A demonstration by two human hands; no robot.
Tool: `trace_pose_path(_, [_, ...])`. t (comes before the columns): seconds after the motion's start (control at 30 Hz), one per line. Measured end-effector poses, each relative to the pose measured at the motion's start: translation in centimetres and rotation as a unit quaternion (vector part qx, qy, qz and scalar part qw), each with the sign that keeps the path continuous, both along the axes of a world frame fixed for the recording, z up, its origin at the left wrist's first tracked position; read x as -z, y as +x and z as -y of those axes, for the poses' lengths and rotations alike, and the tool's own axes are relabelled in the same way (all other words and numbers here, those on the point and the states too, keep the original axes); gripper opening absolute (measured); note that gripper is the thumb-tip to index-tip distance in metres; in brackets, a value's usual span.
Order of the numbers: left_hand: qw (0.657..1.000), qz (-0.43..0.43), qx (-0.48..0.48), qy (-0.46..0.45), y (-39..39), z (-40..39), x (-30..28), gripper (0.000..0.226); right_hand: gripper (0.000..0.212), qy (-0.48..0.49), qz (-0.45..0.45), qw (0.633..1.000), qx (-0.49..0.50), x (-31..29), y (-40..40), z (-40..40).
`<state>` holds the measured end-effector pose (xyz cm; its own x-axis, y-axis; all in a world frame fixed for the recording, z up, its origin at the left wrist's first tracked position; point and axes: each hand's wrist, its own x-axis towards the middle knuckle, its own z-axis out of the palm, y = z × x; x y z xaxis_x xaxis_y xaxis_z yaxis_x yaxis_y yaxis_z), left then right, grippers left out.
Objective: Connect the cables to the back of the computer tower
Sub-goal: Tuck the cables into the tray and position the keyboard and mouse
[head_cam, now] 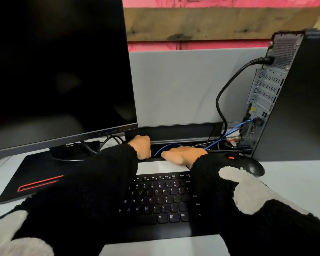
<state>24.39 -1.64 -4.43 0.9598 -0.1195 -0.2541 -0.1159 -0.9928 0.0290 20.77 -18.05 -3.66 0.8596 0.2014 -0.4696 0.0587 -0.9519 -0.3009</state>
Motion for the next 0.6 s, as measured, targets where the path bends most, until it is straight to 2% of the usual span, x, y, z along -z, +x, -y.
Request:
trace_pose_path(0.2, [0.993,0.099,0.009,0.061,-0.3,1.4,0.8,0.029,0.06,-0.009,0.006,1.0,-0.014,-0.1,-0.3,0.1])
trace_pose_path(0.27, [0.99,0.117,0.027,0.07,-0.6,1.6,0.7,0.029,0.05,0.006,0.014,1.0,-0.025,0.4,0.1,0.2])
trace_pose_path(0.37, [0.991,0.114,0.054,0.048,-0.8,1.2,0.2,0.023,0.03,0.095,0.11,0.989,-0.018,0.8,-0.1,1.1])
trace_pose_path(0.43, [0.993,0.095,0.066,0.009,-1.0,0.4,-0.4,0.018,0.016,0.173,0.183,0.968,0.017,0.2,-1.0,2.4])
trace_pose_path(0.5, [0.993,0.083,0.075,-0.025,-1.1,-0.4,-0.9,0.017,0.017,0.227,0.252,0.94,0.047,-1.2,-2.2,3.9])
trace_pose_path(0.6, [0.99,0.096,0.087,-0.061,-2.2,-0.9,-1.5,0.024,0.019,0.227,0.324,0.916,0.066,-3.0,-4.2,6.7])
